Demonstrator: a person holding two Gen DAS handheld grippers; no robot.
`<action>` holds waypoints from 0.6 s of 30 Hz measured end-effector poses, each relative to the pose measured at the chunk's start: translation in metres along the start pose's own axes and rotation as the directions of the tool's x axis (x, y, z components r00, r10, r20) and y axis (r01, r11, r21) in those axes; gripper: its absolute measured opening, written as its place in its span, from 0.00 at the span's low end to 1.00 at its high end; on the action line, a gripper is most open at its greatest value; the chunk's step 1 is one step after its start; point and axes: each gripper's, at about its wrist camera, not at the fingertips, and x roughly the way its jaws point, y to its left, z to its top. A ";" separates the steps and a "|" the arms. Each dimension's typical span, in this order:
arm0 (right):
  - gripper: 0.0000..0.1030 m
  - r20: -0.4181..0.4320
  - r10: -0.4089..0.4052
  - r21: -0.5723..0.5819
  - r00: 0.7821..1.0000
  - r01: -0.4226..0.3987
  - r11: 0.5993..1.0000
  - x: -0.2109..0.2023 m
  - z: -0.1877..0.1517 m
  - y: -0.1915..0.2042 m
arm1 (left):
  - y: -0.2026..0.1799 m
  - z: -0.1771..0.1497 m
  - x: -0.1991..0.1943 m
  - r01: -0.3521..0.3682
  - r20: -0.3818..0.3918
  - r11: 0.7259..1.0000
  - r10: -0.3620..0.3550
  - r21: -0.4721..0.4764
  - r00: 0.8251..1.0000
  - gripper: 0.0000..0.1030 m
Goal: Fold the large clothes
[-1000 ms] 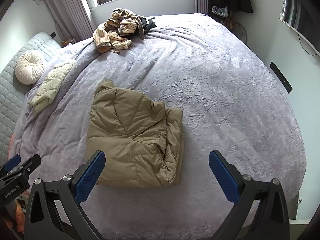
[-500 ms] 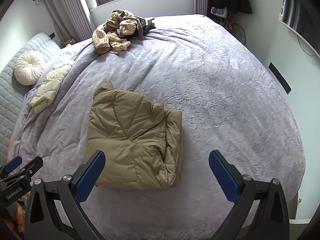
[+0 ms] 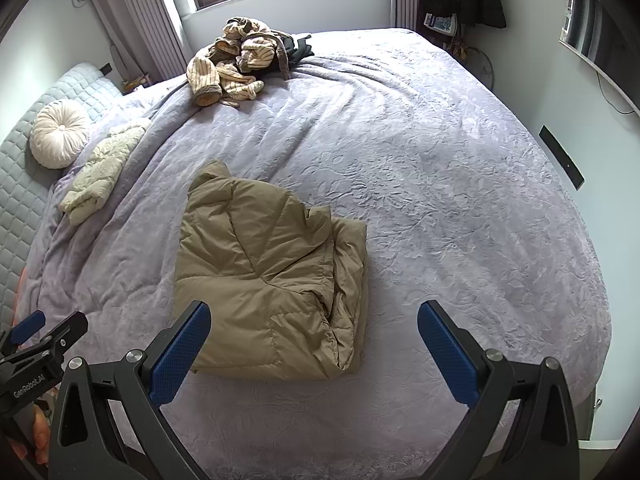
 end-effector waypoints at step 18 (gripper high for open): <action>1.00 0.001 -0.001 -0.001 1.000 0.001 1.000 0.000 -0.001 0.000 | 0.000 0.002 0.003 0.010 0.003 1.000 -0.010 0.015 1.000 1.00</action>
